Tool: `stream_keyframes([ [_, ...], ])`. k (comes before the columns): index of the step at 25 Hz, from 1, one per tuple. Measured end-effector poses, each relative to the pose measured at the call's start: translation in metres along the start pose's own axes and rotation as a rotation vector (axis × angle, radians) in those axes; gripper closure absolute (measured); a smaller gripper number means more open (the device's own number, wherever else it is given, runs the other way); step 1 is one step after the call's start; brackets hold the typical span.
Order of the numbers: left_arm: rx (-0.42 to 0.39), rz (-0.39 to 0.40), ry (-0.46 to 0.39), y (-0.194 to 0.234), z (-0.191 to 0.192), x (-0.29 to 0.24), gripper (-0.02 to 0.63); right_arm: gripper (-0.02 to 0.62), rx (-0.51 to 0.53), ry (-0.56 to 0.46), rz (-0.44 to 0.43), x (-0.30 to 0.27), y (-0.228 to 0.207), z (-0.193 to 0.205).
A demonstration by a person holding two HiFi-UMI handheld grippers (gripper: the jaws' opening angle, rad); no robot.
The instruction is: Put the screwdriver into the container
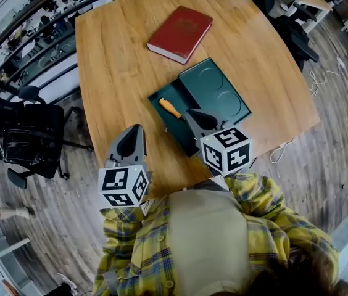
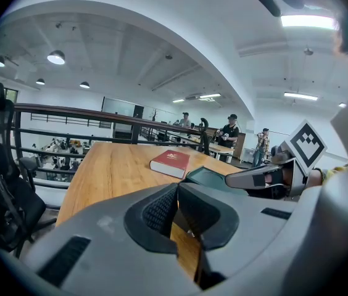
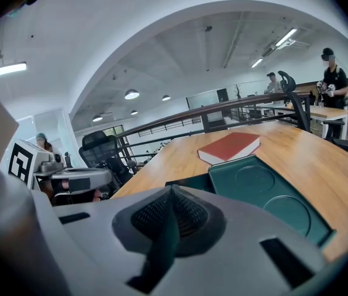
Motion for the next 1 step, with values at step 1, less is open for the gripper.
stream_keyframes([
  [1,0.000,0.000,0.000,0.0001,0.0004,-0.0001,0.595,0.531,0.000,0.000,0.000,-0.0001,-0.0002,0.0004],
])
Point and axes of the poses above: the fingertips, and each gripper's own axes: x backward along the fingers, y to its left, z out of its underside, the point moved 1 cm from there along x, backward along the fingers, and after that the axes turned 13 degrees about z, right-handed, at the moved point
